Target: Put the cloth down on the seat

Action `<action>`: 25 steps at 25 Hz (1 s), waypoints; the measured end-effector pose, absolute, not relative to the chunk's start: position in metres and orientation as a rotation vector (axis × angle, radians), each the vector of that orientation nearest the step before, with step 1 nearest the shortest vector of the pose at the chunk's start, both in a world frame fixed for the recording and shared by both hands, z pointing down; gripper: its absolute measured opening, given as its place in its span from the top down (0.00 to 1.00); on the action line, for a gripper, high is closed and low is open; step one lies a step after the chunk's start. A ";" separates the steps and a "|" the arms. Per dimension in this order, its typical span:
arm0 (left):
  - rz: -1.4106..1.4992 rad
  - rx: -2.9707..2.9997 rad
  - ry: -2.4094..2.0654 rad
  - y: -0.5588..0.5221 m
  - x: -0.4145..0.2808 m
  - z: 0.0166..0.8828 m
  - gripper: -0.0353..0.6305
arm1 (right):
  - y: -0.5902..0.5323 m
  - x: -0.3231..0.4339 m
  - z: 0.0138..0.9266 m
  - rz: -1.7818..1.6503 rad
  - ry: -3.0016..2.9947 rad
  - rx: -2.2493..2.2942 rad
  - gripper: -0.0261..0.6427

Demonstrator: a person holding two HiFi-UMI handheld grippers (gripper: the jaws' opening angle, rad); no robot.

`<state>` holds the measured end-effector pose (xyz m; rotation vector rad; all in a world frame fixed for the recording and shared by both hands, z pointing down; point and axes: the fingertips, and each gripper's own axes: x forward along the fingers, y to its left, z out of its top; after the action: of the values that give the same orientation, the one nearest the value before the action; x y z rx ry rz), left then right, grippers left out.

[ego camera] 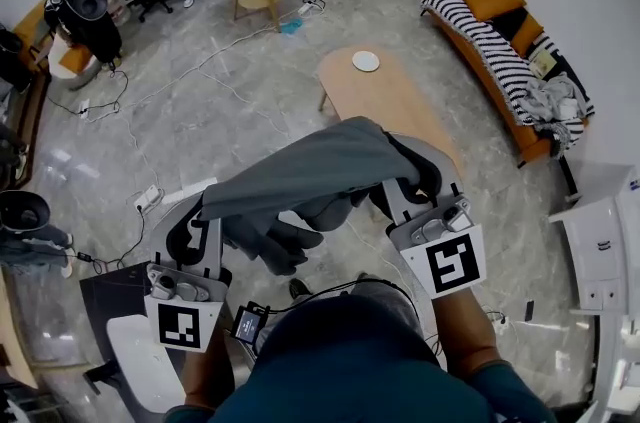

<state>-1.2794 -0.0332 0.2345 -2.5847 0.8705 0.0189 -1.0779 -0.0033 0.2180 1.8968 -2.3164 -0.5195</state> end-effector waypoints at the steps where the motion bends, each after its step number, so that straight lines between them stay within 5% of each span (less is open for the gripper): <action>1: 0.013 -2.576 0.882 -0.029 -1.280 0.236 0.91 | -0.002 -1.078 0.217 -0.525 -2.339 1.888 0.90; 25: -0.153 -2.284 1.458 0.058 -1.230 0.243 0.91 | 0.004 -1.032 0.230 -0.517 -2.816 1.316 0.90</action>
<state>-1.2295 0.0581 0.2435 -2.2843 1.4575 -0.1528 -1.0321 0.0036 0.2302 1.3165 -2.8164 -0.5166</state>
